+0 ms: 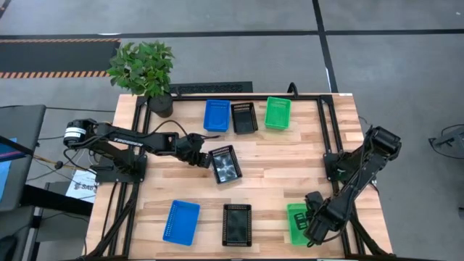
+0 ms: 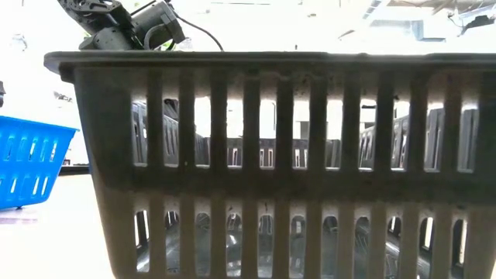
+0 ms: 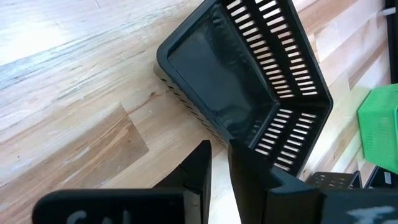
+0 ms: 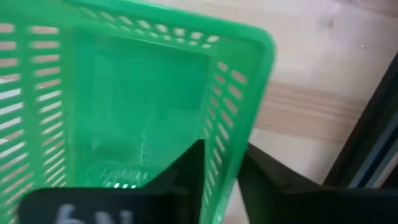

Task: Stack baskets by color
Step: Stack the bottom green bin on the stacked green bins

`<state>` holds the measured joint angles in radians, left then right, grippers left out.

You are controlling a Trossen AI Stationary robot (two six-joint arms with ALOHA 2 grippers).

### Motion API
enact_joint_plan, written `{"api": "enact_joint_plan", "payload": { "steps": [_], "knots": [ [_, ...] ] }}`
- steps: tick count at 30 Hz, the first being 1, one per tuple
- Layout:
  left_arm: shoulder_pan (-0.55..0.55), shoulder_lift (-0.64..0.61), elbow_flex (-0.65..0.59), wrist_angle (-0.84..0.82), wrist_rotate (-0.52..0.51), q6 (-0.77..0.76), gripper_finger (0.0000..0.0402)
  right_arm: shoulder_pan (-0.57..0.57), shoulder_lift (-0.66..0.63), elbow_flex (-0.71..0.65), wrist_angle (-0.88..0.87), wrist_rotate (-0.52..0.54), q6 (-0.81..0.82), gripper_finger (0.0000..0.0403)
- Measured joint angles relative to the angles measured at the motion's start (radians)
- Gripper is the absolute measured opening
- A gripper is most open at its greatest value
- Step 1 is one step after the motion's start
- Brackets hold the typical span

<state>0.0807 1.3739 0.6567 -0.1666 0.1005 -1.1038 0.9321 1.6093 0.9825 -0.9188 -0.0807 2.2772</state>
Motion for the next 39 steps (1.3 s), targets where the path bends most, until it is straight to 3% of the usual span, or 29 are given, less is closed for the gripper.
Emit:
{"api": "enact_joint_plan", "payload": {
  "steps": [5, 12, 20, 24, 30, 34, 39],
  "knots": [
    [0.0, 0.0, 0.0, 0.0, -0.001, 0.0, 0.0041, -0.021, -0.001, 0.0, -0.004, 0.0, -0.024, 0.0018],
    [0.0, 0.0, 0.0, 0.0, -0.007, 0.01, 0.0041, -0.089, -0.03, 0.0, -0.019, 0.024, -0.092, 0.0011],
    [0.0, 0.0, 0.0, 0.0, -0.012, 0.023, 0.0041, -0.273, -0.215, -0.001, -0.174, 0.246, -0.266, 0.0007],
    [0.0, 0.0, 0.0, 0.0, -0.035, 0.03, 0.0041, -0.466, -0.369, -0.001, -0.276, 0.405, -0.419, 0.0008],
    [0.0, 0.0, 0.0, 0.0, -0.037, 0.038, 0.0041, -0.921, -0.534, -0.001, -0.215, 0.535, -0.815, 0.0011],
    [0.0, 0.0, 0.0, 0.0, -0.052, 0.038, 0.0041, -1.247, -0.557, -0.001, -0.064, 0.514, -1.119, 0.0009],
    [-0.001, 0.0, 0.0, 0.0, -0.053, 0.038, 0.0041, -1.563, -0.507, 0.0, 0.169, 0.335, -1.394, 0.0015]
  ]
}}
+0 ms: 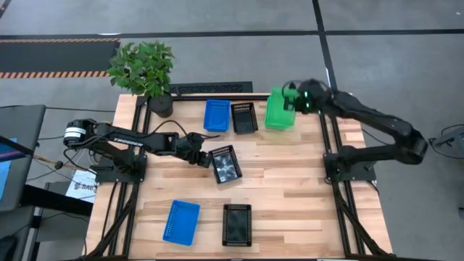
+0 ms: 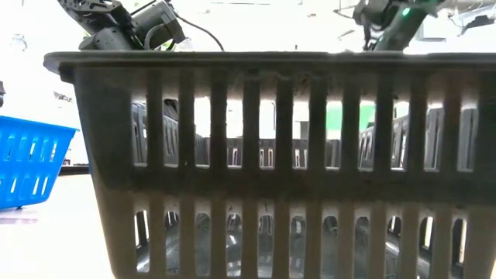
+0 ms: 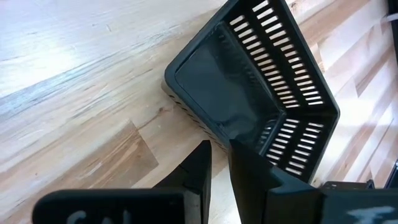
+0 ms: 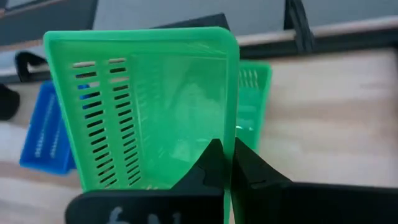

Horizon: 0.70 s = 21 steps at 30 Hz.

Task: Stack baskets by color
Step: Stack the bottom green bin on the stacked green bins

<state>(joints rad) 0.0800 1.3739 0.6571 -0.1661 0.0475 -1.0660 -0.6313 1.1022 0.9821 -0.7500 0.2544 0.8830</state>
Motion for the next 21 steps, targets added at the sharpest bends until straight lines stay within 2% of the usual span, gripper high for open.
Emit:
{"api": "enact_joint_plan", "payload": {
  "steps": [5, 10, 15, 21],
  "knots": [
    [-0.001, 0.0, 0.0, 0.0, 0.0, -0.003, 0.0041, -0.193, 0.092, 0.0, 0.144, -0.164, -0.132, 0.0014],
    [-0.001, 0.0, 0.0, 0.0, 0.0, -0.023, 0.0041, -0.271, 0.199, 0.0, 0.182, -0.3, -0.191, 0.0021],
    [-0.001, 0.0, 0.0, 0.0, 0.0, -0.027, 0.0041, -0.272, 0.276, 0.0, 0.175, -0.313, -0.238, 0.0019],
    [-0.001, 0.0, 0.0, 0.0, 0.0, -0.037, 0.0041, -0.289, 0.31, 0.0, 0.188, -0.313, -0.229, 0.0027]
  ]
}}
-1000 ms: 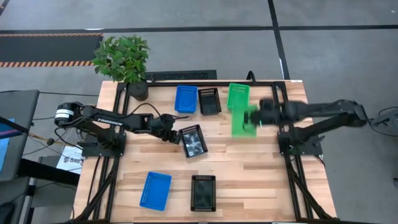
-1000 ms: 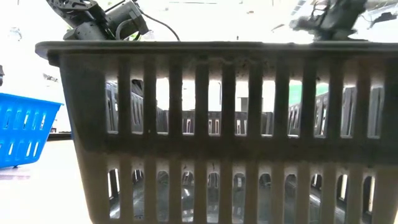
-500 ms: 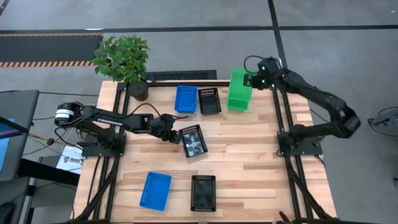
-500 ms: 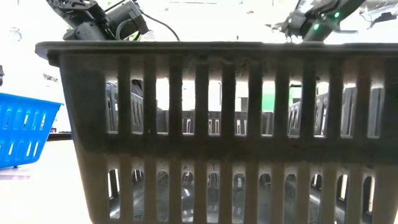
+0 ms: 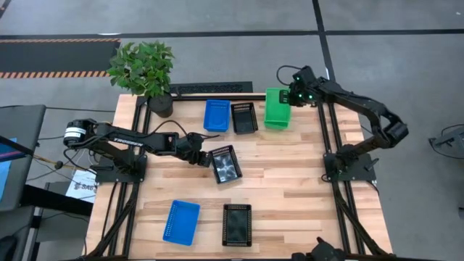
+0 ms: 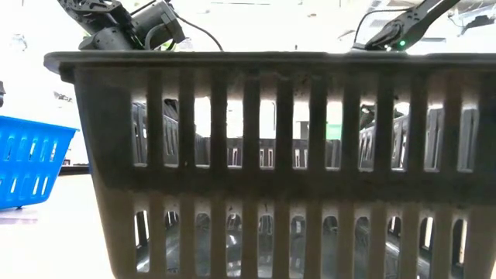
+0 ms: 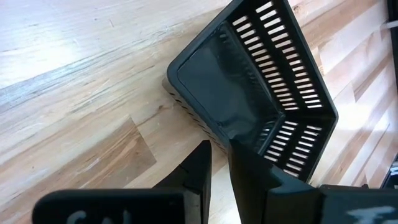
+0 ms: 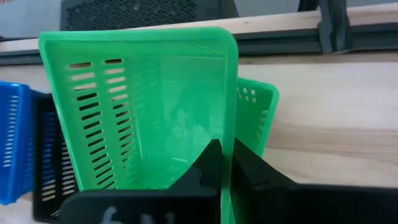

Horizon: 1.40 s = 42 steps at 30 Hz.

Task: Stack baskets by color
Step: Stack the bottom green bin on the stacked green bins

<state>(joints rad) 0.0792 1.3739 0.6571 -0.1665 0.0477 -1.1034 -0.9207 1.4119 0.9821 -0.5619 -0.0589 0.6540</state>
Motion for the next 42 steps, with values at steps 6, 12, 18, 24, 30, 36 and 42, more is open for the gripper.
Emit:
{"api": "enact_joint_plan", "payload": {
  "steps": [6, 12, 18, 24, 30, 36, 42],
  "knots": [
    [0.0, 0.0, 0.0, 0.0, -0.001, 0.0, 0.0041, 0.005, 0.011, 0.0, -0.028, 0.0, 0.015, 0.0047],
    [0.0, 0.0, 0.0, 0.0, -0.005, -0.006, 0.0041, 0.005, 0.01, 0.0, -0.061, 0.0, 0.019, 0.0076],
    [0.0, 0.0, 0.0, 0.0, -0.007, -0.009, 0.0041, 0.005, 0.01, 0.0, -0.073, 0.0, 0.019, 0.0118],
    [0.0, 0.0, 0.0, 0.0, -0.009, -0.011, 0.0041, 0.005, -0.007, 0.0, -0.074, 0.001, 0.018, 0.0177],
    [0.0, 0.0, 0.0, 0.0, -0.009, -0.011, 0.0041, 0.004, -0.033, 0.0, -0.094, 0.01, 0.015, 0.0218],
    [0.0, 0.0, 0.0, 0.0, -0.009, -0.017, 0.0041, 0.003, -0.065, 0.0, -0.089, 0.153, -0.013, 0.0217],
    [0.0, 0.0, 0.0, 0.0, -0.009, -0.018, 0.0041, 0.005, -0.025, 0.0, -0.072, 0.195, -0.061, 0.0213]
  ]
}}
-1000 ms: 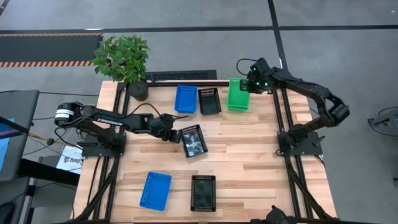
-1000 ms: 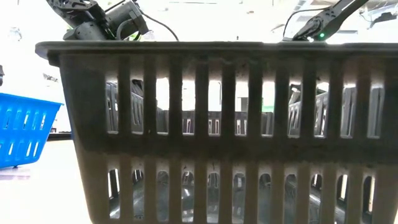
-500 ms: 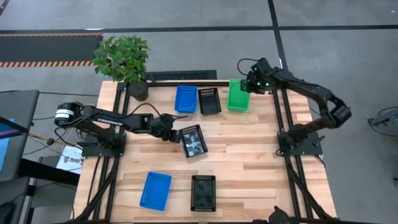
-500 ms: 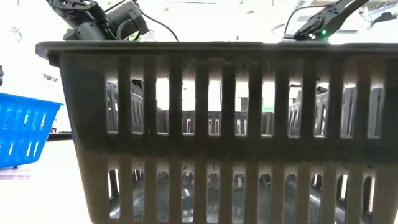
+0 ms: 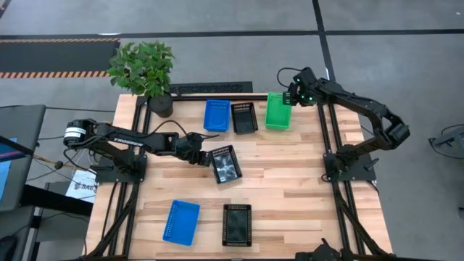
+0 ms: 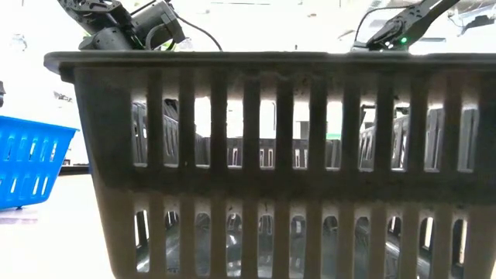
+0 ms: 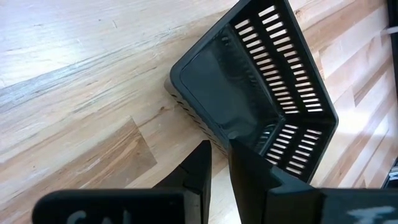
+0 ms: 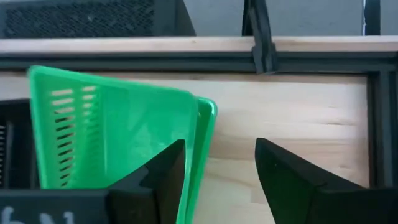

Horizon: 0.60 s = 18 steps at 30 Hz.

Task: Stack baskets by color
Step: Stack the bottom green bin on the stacked green bins

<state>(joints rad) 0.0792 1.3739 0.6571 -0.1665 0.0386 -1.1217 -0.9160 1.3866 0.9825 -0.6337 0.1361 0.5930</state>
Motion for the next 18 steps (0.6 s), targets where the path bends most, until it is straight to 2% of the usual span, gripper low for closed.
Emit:
{"api": "enact_joint_plan", "payload": {
  "steps": [9, 18],
  "knots": [
    [0.0, 0.0, 0.0, 0.0, 0.002, 0.0, 0.0041, 0.033, 0.047, 0.0, 0.053, -0.002, 0.0, 0.0208],
    [-0.001, 0.0, 0.0, 0.0, 0.0, 0.0, 0.0041, 0.035, 0.084, 0.0, 0.06, -0.001, -0.003, 0.0139]
  ]
}}
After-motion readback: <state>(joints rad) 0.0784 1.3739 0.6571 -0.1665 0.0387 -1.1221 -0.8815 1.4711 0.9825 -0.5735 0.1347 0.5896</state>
